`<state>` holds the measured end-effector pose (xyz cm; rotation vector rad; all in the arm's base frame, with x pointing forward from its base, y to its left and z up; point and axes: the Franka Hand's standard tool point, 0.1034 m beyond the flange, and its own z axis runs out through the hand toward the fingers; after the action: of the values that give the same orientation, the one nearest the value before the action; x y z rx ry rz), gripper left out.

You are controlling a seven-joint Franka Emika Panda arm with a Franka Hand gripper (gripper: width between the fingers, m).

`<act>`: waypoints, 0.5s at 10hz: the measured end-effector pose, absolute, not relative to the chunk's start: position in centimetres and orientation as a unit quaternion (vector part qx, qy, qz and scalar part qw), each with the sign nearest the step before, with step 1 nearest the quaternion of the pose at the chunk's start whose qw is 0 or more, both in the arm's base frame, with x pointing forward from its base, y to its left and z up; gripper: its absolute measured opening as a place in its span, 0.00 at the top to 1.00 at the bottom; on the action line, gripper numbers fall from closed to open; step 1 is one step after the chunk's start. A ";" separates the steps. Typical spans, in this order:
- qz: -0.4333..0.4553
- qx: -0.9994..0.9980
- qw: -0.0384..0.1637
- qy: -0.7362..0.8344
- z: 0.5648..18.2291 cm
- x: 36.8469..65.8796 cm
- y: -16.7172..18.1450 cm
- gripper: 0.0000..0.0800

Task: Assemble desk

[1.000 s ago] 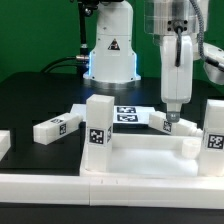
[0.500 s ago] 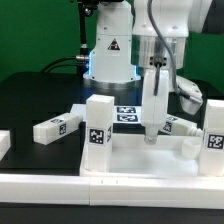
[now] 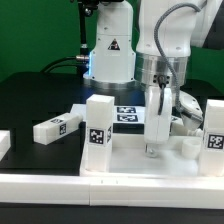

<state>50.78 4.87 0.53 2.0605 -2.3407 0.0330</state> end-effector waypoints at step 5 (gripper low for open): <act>0.010 0.664 0.012 -0.748 0.5 50.8 5.1 0.70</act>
Offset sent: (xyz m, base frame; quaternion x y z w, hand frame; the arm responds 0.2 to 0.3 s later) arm 0.0000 0.0000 0.0000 0.0000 0.0000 0.0000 1.0000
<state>50.78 5.13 0.50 2.0692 -2.3321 0.0304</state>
